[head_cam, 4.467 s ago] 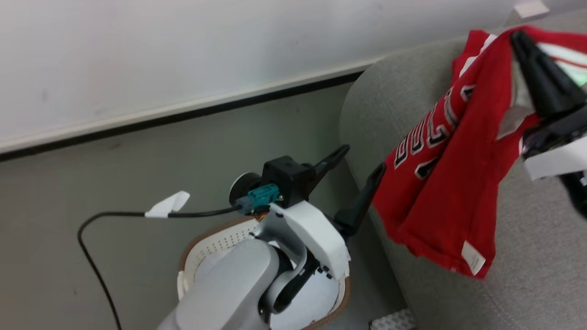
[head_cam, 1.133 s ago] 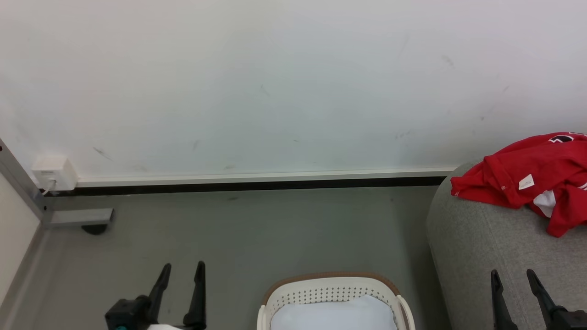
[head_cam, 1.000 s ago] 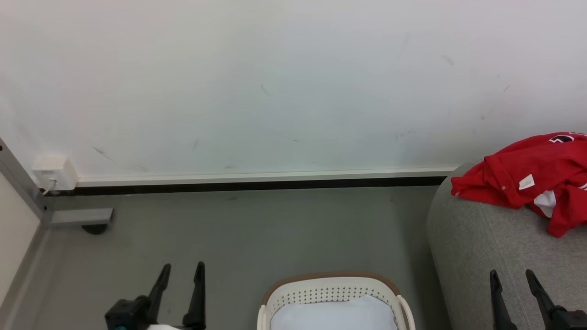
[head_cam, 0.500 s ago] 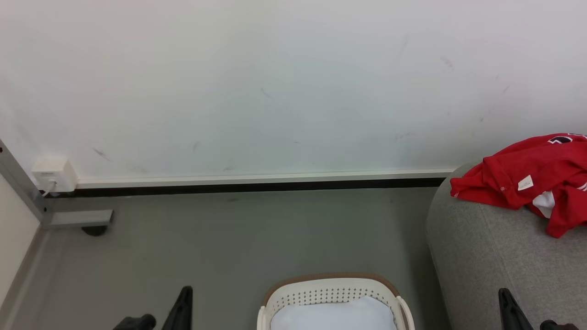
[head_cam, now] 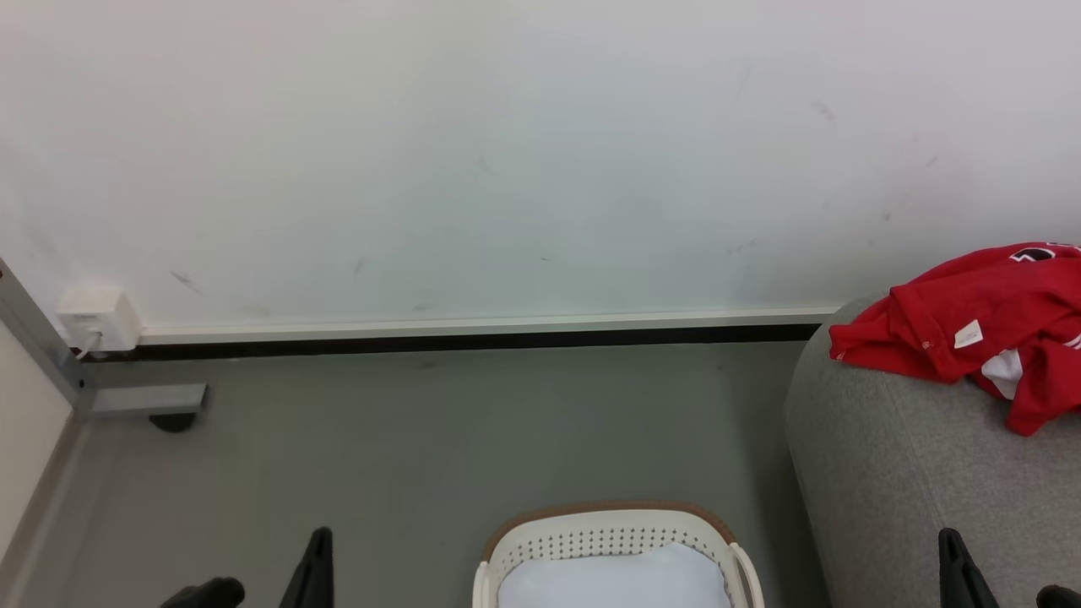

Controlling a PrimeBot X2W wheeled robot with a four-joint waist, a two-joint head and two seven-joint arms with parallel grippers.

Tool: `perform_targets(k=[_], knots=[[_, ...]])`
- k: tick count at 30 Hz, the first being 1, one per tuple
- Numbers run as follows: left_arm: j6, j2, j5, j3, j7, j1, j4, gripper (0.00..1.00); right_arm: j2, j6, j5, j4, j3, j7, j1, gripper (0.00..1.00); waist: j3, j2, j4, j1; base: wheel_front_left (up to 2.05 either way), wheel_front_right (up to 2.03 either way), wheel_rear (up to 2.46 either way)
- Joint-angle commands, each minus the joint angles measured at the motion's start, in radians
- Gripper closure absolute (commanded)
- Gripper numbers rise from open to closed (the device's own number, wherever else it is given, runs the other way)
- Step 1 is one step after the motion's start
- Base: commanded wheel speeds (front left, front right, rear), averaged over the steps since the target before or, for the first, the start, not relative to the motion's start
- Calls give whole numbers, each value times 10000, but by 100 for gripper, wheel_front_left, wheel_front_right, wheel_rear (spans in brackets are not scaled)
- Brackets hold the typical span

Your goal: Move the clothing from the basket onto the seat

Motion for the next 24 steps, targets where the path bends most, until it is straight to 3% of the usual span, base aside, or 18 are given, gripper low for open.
perform_targets(k=[1,24], knots=[[-46,28,-500,94,124,-294,-209,100,-92,-3,526,-239,-12,111,-274,100,7,0,-2,0,0,0,0],[-185,44,-3899,545,1018,-513,-481,100,-130,-7,4154,-621,-60,1009,-531,100,101,0,-24,0,0,0,0]])
